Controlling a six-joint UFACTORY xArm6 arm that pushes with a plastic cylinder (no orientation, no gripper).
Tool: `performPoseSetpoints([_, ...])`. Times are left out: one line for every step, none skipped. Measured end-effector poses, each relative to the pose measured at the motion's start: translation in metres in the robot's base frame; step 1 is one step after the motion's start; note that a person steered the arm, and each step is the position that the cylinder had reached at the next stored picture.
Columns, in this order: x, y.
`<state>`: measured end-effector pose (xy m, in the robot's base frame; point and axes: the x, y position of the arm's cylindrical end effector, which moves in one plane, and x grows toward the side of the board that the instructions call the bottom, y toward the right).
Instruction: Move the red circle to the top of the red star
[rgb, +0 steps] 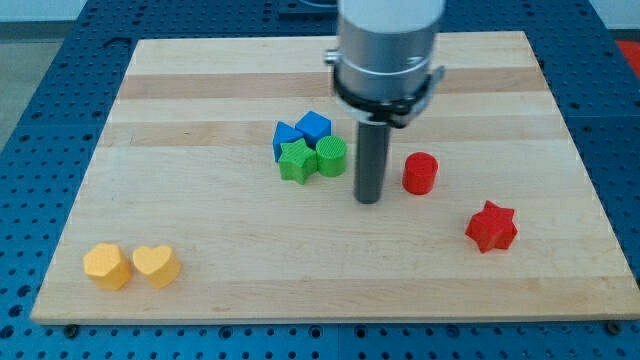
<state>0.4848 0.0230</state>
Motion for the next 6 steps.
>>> performPoseSetpoints([-0.029, -0.003])
performPoseSetpoints([-0.039, 0.013])
performPoseSetpoints([-0.038, 0.039])
performPoseSetpoints([-0.022, 0.062])
performPoseSetpoints([-0.010, 0.089])
performPoseSetpoints([-0.009, 0.109])
